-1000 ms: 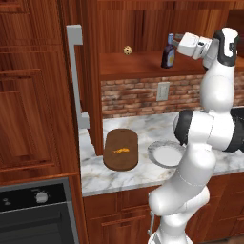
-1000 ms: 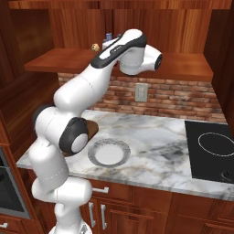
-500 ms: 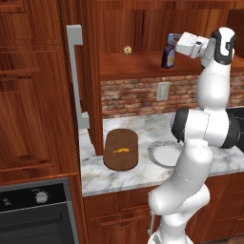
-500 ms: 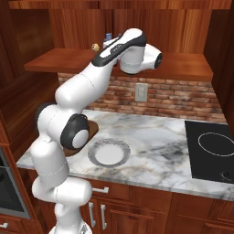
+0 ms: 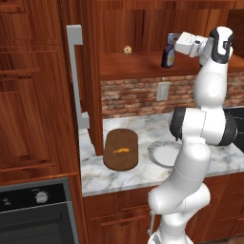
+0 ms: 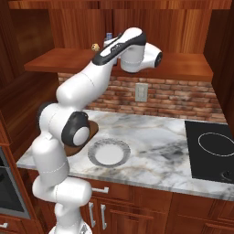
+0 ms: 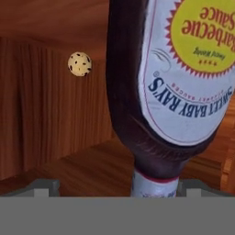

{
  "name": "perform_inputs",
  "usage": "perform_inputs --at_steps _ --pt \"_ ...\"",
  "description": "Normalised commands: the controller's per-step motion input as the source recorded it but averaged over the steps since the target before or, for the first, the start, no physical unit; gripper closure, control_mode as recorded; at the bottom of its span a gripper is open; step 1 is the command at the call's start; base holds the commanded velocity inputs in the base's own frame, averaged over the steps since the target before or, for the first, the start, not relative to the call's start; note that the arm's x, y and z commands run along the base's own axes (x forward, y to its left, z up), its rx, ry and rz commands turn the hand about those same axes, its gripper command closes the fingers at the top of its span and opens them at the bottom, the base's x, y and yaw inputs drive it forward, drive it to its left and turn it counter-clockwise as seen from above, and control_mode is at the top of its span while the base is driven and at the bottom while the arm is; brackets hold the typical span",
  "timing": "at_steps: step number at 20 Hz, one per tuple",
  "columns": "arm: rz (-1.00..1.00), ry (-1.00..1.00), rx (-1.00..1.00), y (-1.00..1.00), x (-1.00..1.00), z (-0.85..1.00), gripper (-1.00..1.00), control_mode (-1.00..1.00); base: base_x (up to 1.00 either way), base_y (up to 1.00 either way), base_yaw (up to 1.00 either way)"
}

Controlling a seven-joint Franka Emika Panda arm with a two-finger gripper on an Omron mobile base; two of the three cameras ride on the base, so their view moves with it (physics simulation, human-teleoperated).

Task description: Pick the shrimp from the plate and place it on the cutting board. Then pick the condiment bottle from the cabinet and place it next to the cutting board.

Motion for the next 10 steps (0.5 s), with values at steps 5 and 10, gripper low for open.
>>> perform_inputs --at_steps 5,10 --pt "0.0 0.02 0.0 0.0 0.09 0.0 -1.0 -1.0 0.0 0.0 0.0" --pt "0.0 0.02 0.01 0.0 0.01 0.0 -1.0 -1.0 0.0 0.0 0.0"
